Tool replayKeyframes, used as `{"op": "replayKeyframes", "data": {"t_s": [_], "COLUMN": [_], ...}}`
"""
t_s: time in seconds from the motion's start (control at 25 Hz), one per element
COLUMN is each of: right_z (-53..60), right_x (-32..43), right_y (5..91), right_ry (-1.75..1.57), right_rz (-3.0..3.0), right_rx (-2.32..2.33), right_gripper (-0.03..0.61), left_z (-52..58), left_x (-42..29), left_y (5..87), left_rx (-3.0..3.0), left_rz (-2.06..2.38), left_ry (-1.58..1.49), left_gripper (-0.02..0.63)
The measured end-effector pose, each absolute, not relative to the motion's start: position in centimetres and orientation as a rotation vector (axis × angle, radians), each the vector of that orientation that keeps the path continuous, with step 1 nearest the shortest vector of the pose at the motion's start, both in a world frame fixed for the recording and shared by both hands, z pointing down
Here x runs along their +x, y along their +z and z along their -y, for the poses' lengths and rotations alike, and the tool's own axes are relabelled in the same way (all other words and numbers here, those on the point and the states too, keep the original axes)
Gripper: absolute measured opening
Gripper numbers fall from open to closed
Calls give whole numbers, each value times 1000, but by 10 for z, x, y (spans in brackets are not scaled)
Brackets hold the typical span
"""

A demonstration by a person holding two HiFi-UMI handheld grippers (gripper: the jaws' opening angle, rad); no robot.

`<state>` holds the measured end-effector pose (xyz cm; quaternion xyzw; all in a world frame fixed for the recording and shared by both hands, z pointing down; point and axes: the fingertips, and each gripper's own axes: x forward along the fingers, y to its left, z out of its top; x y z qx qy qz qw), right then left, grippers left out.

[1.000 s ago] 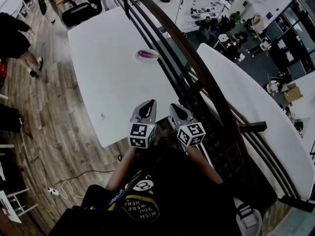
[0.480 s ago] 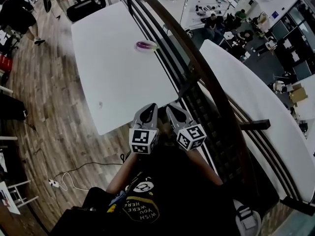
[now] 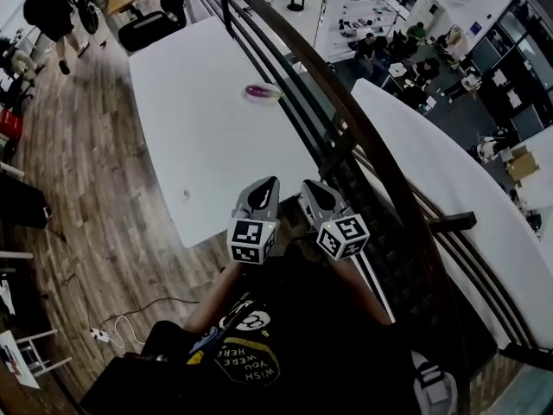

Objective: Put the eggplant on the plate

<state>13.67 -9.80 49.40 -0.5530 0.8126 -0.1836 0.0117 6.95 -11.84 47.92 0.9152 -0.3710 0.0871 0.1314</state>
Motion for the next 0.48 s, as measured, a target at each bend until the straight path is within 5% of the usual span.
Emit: {"op": "replayKeyframes", "data": {"t_s": [0.48], "right_z": [96], "right_x": [106], "right_y": [499], "right_ry": [-589], "right_rz": [-2572], "right_rx": [-1685], "right_gripper": [0], "left_z": [117], "left_x": [44], "left_y": [483], "left_rx": [2653], "left_rz": [1097], "left_ry": [260], "left_gripper": [5]}}
